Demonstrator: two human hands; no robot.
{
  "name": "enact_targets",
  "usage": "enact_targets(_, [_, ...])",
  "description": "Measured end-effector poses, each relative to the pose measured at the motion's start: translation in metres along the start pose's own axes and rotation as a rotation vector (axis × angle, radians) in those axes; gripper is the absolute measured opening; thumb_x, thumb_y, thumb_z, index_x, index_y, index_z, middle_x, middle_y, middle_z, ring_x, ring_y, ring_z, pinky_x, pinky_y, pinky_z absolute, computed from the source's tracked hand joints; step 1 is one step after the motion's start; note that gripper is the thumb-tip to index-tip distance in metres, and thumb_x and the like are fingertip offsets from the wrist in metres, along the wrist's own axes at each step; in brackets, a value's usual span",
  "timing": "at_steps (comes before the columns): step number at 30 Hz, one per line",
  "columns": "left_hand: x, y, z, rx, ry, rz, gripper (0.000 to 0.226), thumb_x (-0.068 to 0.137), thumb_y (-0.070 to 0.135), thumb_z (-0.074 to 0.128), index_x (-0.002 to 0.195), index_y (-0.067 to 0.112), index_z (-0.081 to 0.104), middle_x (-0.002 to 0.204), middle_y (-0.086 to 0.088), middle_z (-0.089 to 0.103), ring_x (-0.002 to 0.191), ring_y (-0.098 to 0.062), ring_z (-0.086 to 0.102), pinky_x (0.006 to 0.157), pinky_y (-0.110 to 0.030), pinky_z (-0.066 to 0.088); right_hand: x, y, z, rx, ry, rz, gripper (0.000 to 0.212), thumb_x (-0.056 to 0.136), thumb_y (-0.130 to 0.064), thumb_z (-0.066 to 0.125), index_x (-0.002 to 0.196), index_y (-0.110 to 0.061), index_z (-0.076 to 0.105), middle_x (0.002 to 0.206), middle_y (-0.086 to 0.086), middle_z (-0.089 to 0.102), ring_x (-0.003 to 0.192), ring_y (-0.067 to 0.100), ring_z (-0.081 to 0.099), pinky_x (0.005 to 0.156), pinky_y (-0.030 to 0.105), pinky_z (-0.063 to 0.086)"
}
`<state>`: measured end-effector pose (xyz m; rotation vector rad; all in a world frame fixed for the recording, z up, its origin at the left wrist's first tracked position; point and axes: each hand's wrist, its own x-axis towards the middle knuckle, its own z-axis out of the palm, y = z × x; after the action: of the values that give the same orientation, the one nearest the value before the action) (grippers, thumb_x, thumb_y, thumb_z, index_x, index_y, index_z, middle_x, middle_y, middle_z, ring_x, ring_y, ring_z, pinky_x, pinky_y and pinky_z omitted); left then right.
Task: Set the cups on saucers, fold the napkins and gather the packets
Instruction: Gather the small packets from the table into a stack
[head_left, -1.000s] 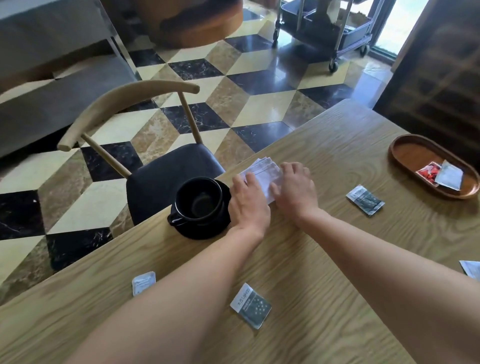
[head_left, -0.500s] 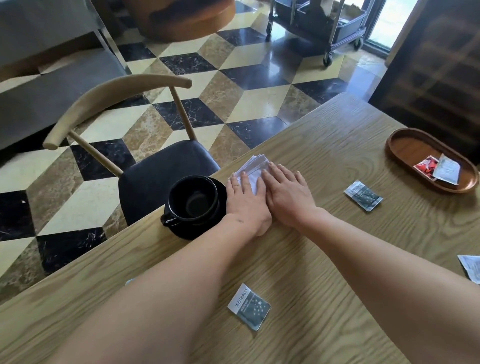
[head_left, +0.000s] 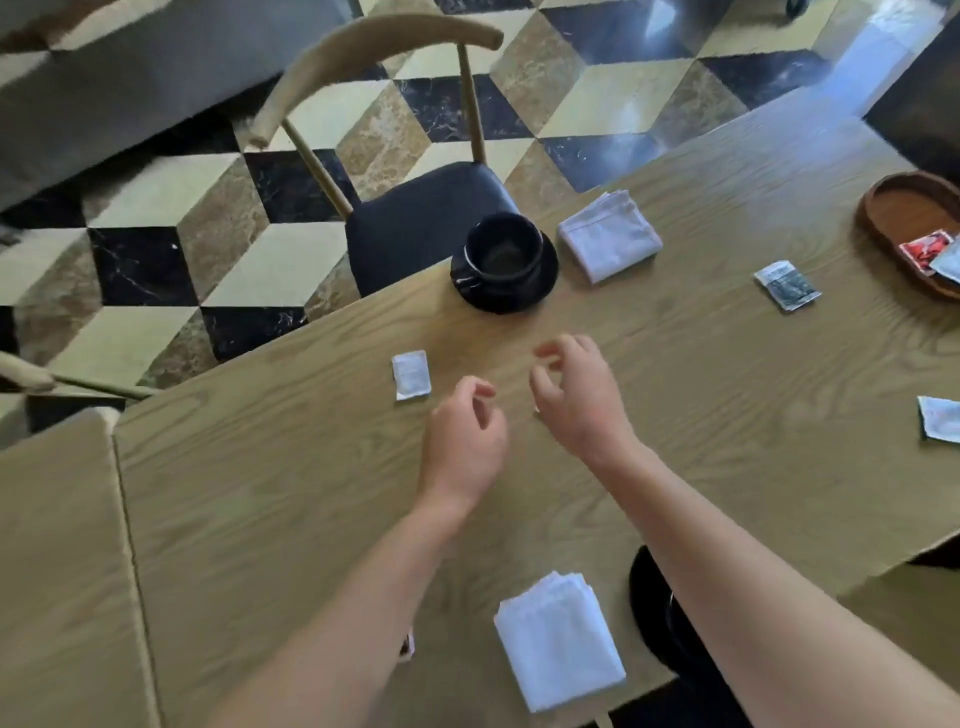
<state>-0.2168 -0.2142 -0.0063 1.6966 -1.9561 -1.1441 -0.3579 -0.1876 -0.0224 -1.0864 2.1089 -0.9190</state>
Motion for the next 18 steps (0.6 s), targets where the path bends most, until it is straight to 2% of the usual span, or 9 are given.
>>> enact_targets(2, [-0.052,-0.051,-0.029,-0.007,0.055,-0.173,0.018,0.087,0.006,0.061,0.09,0.024,0.062,0.067,0.012,0.061,0.062,-0.003,0.056,0.058,-0.017,0.041,-0.063,-0.005,0.035,0.035,-0.101,0.052,0.019,0.089,-0.014,0.06,0.106,-0.012,0.067,0.107,0.0,0.059,0.087,0.019,0.064,0.088,0.039,0.052])
enact_targets(4, [-0.098,-0.098,-0.052,0.009,0.107,-0.336,0.016,0.088,0.007,0.063,0.088,0.022,0.063,0.069,0.011,0.064,0.067,-0.014,0.061,0.058,-0.021,0.042,-0.119,-0.008,0.067,0.034,-0.21,0.09,0.017,0.087,-0.011,0.06,0.102,-0.013,0.067,0.099,-0.003,0.059,0.079,0.015,0.062,0.085,0.037,0.052])
enact_targets(6, [-0.136,-0.136,-0.065,0.005,0.118,-0.482,0.013,0.088,0.008,0.065,0.089,0.021,0.065,0.075,0.008,0.067,0.075,-0.022,0.066,0.061,-0.025,0.044,-0.161,-0.011,0.094,-0.006,-0.321,0.115,0.016,0.086,-0.014,0.061,0.101,-0.015,0.067,0.097,-0.002,0.062,0.082,0.017,0.063,0.083,0.036,0.052])
enact_targets(8, [-0.161,-0.16,-0.069,0.043,0.112,-0.558,0.01,0.089,0.012,0.07,0.094,0.019,0.067,0.089,0.001,0.07,0.084,-0.024,0.066,0.068,-0.03,0.046,-0.187,-0.013,0.115,-0.078,-0.417,0.109,0.018,0.087,-0.016,0.06,0.104,-0.016,0.066,0.102,0.0,0.065,0.091,0.021,0.064,0.083,0.034,0.05])
enact_targets(10, [-0.172,-0.174,-0.069,0.198,0.075,-0.467,0.018,0.09,0.017,0.072,0.108,0.019,0.067,0.107,0.0,0.063,0.1,-0.023,0.061,0.081,-0.033,0.048,-0.196,-0.014,0.13,-0.184,-0.496,0.076,0.022,0.089,-0.018,0.057,0.11,-0.017,0.065,0.109,0.0,0.064,0.098,0.022,0.063,0.085,0.034,0.049])
enact_targets(13, [-0.173,-0.18,-0.071,0.495,-0.103,-0.25,0.035,0.093,0.023,0.067,0.127,0.025,0.059,0.124,0.003,0.054,0.12,-0.022,0.048,0.095,-0.034,0.043,-0.196,-0.013,0.143,-0.325,-0.56,0.026,0.026,0.09,-0.019,0.057,0.116,-0.019,0.061,0.113,-0.002,0.062,0.103,0.022,0.061,0.083,0.033,0.048])
enact_targets(15, [-0.169,-0.183,-0.072,0.635,-0.209,-0.14,0.04,0.091,0.019,0.065,0.129,0.025,0.054,0.127,0.003,0.052,0.121,-0.023,0.045,0.095,-0.034,0.042,-0.193,-0.012,0.148,-0.396,-0.582,-0.009,0.028,0.089,-0.021,0.059,0.117,-0.02,0.061,0.113,-0.002,0.061,0.103,0.023,0.061,0.08,0.032,0.046])
enact_targets(18, [-0.167,-0.185,-0.069,0.745,-0.274,-0.036,0.036,0.088,0.014,0.065,0.121,0.022,0.053,0.125,0.0,0.05,0.12,-0.026,0.045,0.091,-0.037,0.041,-0.176,-0.014,0.153,-0.395,-0.55,0.01,0.024,0.088,-0.022,0.058,0.111,-0.019,0.063,0.109,-0.001,0.065,0.102,0.024,0.062,0.082,0.033,0.049])
